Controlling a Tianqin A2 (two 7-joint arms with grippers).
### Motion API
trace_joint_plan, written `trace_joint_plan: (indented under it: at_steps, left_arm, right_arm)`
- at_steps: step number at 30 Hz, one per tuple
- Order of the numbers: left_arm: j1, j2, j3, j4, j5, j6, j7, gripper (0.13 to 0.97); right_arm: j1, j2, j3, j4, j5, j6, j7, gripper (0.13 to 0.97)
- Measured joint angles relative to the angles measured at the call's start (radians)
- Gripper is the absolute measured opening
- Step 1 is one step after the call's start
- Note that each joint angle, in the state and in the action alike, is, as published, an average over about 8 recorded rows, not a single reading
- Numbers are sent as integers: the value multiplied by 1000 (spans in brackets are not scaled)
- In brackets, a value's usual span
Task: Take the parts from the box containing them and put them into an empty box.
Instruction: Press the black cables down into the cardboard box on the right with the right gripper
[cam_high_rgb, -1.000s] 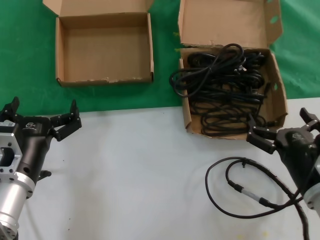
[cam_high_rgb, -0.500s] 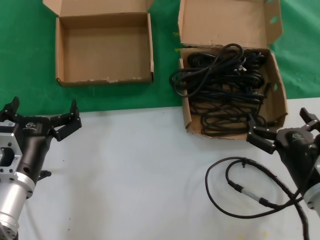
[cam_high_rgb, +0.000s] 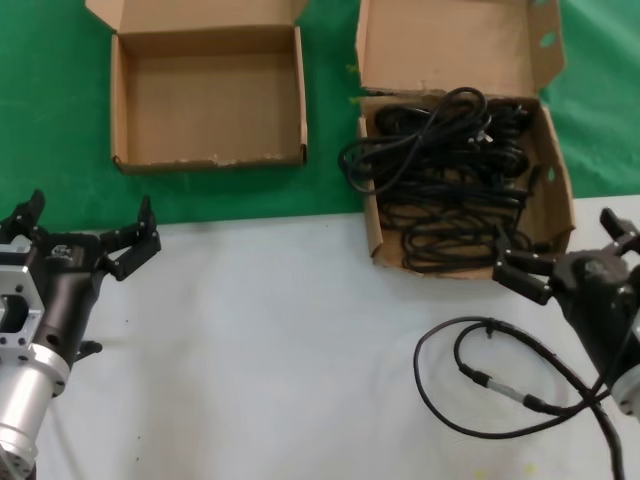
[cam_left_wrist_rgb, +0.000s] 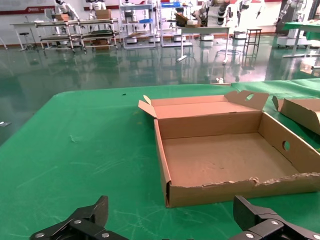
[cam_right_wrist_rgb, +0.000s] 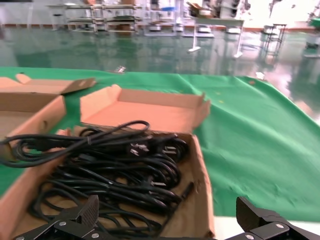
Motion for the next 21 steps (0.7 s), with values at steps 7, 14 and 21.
trace_joint_plan:
  at_steps: [7,14,21]
  left_arm:
    - [0,0,0,0,0,0,0,811]
    - [0,0,0,0,0,0,0,757]
    - [0,0,0,0,0,0,0,592]
  right_arm:
    - [19,117,-30,68,-22,-44,-40,966]
    - [102,228,-13,77,-24,-289,-270,966]
    - [286,341,-90,0,-73,-548,-509,966]
